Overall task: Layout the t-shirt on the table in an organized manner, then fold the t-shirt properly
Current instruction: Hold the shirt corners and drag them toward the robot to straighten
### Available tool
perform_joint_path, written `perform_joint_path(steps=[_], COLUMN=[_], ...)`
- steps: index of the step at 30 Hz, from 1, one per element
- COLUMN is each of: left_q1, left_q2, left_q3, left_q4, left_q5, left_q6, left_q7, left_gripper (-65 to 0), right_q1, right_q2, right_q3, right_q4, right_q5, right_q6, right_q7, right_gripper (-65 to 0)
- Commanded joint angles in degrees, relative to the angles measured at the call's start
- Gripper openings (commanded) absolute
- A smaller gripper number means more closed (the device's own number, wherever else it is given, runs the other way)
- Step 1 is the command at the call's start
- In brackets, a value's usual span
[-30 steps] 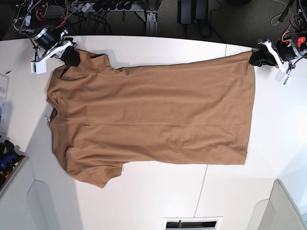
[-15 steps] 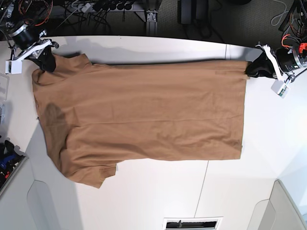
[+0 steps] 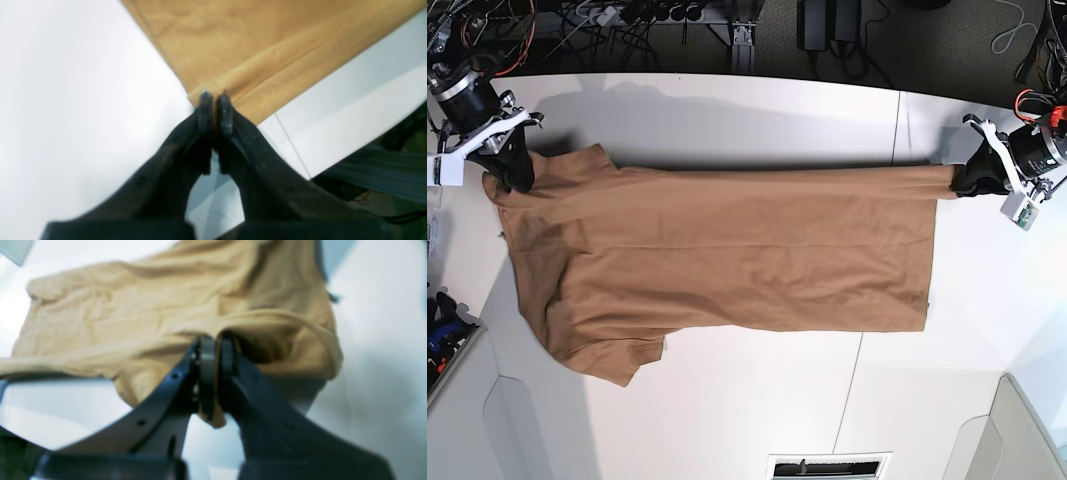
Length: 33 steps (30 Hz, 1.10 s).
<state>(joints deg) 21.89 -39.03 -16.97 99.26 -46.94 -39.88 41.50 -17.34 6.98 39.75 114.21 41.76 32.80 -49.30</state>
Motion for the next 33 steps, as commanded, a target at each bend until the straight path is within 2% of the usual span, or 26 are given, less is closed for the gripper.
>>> perform_joint_path(steps=[1, 5, 9, 16, 24, 27, 28, 29, 33], left_q1=[-1.01, -4.85, -7.85, -12.74, -17.97, -19.19, -19.21, -19.19, -19.28], left_q2=[-1.14, -1.16, -1.14, -1.14, -1.09, -0.94, -0.96, -0.94, -0.98], left_q3=[-0.5, 1.07, 5.7, 10.97, 17.16, 20.28, 20.92, 21.22, 21.24], left_q4=[-0.07, -2.95, -5.73, -8.28, -12.52, -14.27, -15.04, -15.76, -17.14], left_q5=[-0.26, 0.28, 3.48, 7.56, 9.33, 11.56, 11.93, 12.13, 12.02], left_q6=[-0.12, -0.12, -0.12, -0.12, -0.12, -0.12, -0.12, -0.12, -0.12], left_q7=[-1.05, -1.22, -1.29, -4.55, -4.66, -4.79, -5.57, -6.49, -7.65], left_gripper=[-65.0, -65.0, -65.0, -65.0, -65.0, -65.0, -65.0, -63.2, -52.4], right_q1=[0.33, 2.75, 4.17, 4.31, 6.78, 7.63, 7.72, 7.89, 9.53], right_q2=[0.68, 0.9, 0.85, 0.74, 0.76, 0.74, 0.76, 0.74, 0.76], right_q3=[-0.22, -2.43, -4.02, -4.35, -4.35, -4.37, -4.37, -4.37, -4.35], right_q4=[-0.37, -4.79, -7.67, -7.85, -9.22, -11.13, -11.93, -12.76, -15.41], right_q5=[-0.31, -0.94, -2.21, -2.25, -5.64, -5.75, -5.75, -5.77, -5.77], right_q6=[0.0, 0.0, -0.02, -0.04, -0.04, -0.24, -0.22, -0.24, -0.24], right_q7=[1.07, 1.27, 1.27, 1.77, 3.02, 3.41, 3.82, 4.24, 4.31], right_gripper=[-65.0, -65.0, -65.0, -65.0, -65.0, -43.6, -38.6, -36.0, -35.7])
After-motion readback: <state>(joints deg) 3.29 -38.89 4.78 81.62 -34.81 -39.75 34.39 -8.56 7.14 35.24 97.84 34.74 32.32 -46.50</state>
